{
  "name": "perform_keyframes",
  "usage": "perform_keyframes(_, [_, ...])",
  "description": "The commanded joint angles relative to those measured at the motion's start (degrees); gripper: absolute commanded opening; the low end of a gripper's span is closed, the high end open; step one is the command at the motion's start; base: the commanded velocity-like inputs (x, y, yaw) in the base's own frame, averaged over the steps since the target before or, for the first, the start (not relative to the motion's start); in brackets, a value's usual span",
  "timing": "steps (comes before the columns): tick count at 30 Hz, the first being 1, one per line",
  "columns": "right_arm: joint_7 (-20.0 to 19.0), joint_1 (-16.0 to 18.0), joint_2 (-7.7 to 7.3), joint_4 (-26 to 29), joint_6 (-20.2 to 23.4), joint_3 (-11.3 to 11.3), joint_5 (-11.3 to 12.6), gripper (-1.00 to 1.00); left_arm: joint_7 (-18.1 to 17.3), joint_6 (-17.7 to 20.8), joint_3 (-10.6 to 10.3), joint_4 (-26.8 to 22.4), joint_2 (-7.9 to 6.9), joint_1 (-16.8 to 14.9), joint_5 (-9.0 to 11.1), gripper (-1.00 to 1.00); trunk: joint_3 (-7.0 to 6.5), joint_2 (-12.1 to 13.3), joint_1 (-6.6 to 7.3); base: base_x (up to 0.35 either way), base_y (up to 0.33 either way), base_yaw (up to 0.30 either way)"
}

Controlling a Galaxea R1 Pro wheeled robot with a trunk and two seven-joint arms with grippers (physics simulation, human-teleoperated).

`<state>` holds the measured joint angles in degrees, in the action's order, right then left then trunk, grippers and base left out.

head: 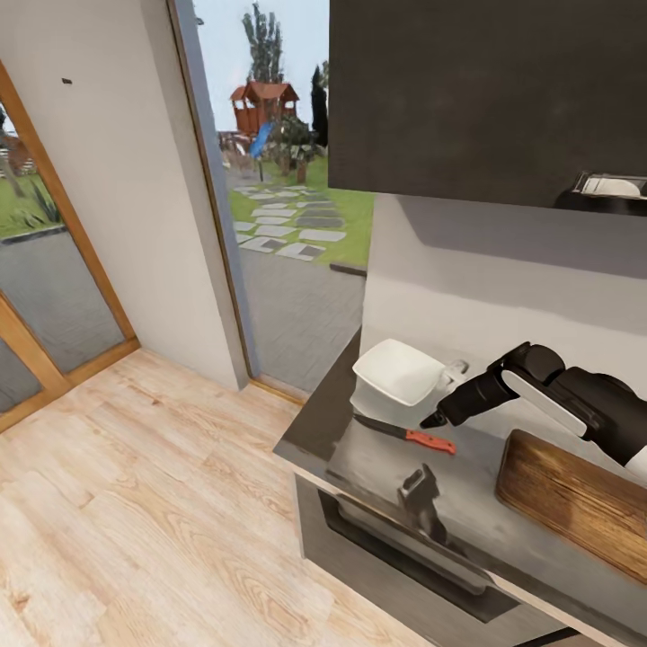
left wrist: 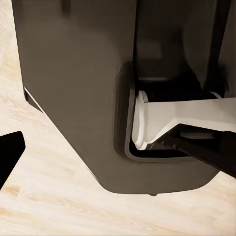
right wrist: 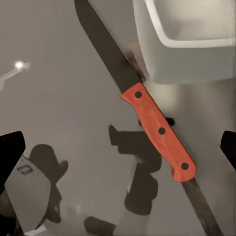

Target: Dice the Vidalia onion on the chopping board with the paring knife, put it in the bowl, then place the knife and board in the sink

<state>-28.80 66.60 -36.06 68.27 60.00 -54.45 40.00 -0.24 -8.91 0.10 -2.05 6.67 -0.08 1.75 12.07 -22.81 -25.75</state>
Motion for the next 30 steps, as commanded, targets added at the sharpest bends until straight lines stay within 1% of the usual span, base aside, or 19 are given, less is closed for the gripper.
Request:
perform_keyframes(1, [0.20, 0.11, -0.03, 0.02, 0.00, -0.13, -0.50, 1.00, -0.03, -0.14, -0.01, 0.00, 0.01, -0.01, 0.18, 1.00, 0.11, -0.11, -0.03, 0.006, 0.000, 0.000])
perform_keyframes(4, [1.85, 0.11, -0.04, 0.02, 0.00, -0.18, -0.52, 1.00, -0.03, -0.14, -0.01, 0.00, 0.01, -0.01, 0.18, 1.00, 0.11, -0.11, -0.03, 0.003, 0.000, 0.000])
perform_keyframes(5, [3.27, 0.11, -0.05, 0.02, 0.00, -0.15, -0.53, 1.00, -0.03, -0.14, -0.01, -0.01, 0.01, -0.01, 0.18, 1.00, 0.11, -0.11, -0.03, 0.000, 0.000, 0.000])
perform_keyframes(6, [3.63, 0.11, -0.06, 0.02, 0.00, -0.14, -0.53, 1.00, -0.03, -0.14, -0.01, 0.00, 0.01, -0.01, 0.18, 1.00, 0.11, -0.11, -0.03, 0.000, 0.000, 0.000])
perform_keyframes(14, [4.00, 0.11, -0.33, 0.02, 0.00, -0.13, -0.53, 1.00, -0.03, -0.14, -0.01, 0.01, 0.01, -0.01, 0.18, 1.00, 0.21, -0.11, -0.03, 0.000, 0.000, 0.000])
perform_keyframes(20, [4.01, 0.11, -0.42, 0.02, 0.00, -0.13, -0.53, 1.00, -0.03, -0.14, -0.01, -0.01, 0.01, -0.01, 0.18, 1.00, 0.61, -0.11, -0.03, 0.000, 0.000, 0.000])
perform_keyframes(25, [4.01, 0.11, -0.93, 0.02, 0.00, -0.13, -0.53, 1.00, -0.03, -0.14, -0.01, 0.00, 0.01, -0.01, 0.18, 1.00, 1.00, -0.11, -0.03, 0.000, 0.000, 0.000])
perform_keyframes(30, [4.01, 0.11, -1.07, 0.02, 0.00, -0.13, -0.53, 1.00, -0.03, -0.14, -0.01, 0.02, 0.01, -0.01, 0.18, 1.00, 1.39, -0.11, -0.03, 0.000, 0.000, 0.000])
